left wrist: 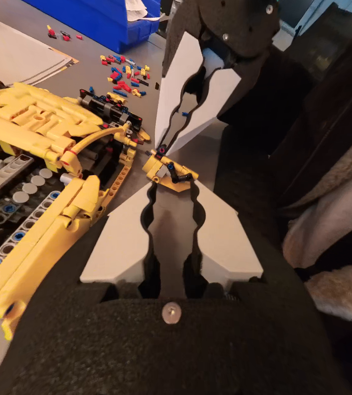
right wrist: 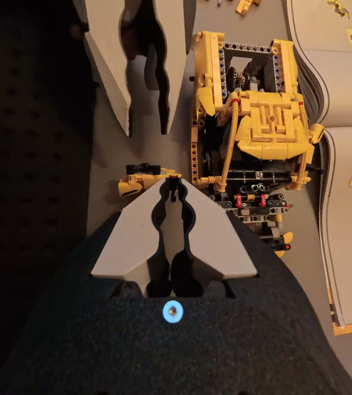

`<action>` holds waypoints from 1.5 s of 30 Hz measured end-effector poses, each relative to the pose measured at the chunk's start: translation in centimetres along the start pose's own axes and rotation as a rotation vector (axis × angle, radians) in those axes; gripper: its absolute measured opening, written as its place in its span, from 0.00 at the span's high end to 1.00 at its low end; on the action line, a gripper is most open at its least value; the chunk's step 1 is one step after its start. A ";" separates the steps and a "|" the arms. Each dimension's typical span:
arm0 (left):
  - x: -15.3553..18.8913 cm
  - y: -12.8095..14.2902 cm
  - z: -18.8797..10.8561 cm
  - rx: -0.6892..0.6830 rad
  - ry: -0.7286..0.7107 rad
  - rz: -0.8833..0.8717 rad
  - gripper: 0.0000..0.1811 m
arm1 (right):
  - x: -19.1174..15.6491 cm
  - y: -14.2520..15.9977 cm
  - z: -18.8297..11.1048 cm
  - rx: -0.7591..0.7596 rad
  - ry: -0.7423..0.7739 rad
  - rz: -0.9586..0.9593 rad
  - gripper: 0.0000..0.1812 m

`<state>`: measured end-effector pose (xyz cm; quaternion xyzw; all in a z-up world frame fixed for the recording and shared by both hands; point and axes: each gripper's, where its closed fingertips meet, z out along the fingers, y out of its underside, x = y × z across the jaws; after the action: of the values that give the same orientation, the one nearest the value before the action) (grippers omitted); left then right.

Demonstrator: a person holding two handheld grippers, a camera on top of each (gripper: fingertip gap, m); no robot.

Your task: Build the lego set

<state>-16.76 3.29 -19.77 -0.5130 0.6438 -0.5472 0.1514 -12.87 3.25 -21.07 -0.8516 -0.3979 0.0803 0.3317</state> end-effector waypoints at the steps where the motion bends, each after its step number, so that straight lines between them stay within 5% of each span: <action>1: -0.1 -0.1 0.0 0.007 0.009 -0.017 0.82 | 0.0 0.0 0.1 -0.010 -0.002 -0.014 0.96; 13: 0.5 -1.7 -0.2 0.085 0.064 0.013 0.82 | -0.5 -1.7 -1.0 0.096 -0.044 -0.002 0.96; 17: 1.8 -3.9 -1.5 0.215 0.199 -0.002 0.78 | -1.7 -3.9 -2.9 0.353 -0.144 0.120 0.96; 21: 1.3 -4.8 -2.1 0.268 0.179 -0.010 0.75 | -2.4 -6.7 -5.7 0.684 -0.231 0.248 0.97; 24: 4.2 -5.5 -3.5 0.315 0.360 -0.036 0.75 | -2.8 -7.6 -6.3 0.809 -0.248 0.296 0.96; 28: 5.4 -5.6 -4.2 0.338 0.396 -0.005 0.75 | -3.4 -8.0 -6.1 0.898 -0.269 0.343 0.96; 45: 6.5 -3.9 -3.9 0.255 0.352 0.147 0.85 | -4.5 -8.9 -5.2 0.901 -0.326 0.345 0.96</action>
<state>-20.59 0.55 -12.60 -0.3380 0.6217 -0.6926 0.1398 -19.38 1.46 -12.09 -0.6536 -0.2241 0.4293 0.5816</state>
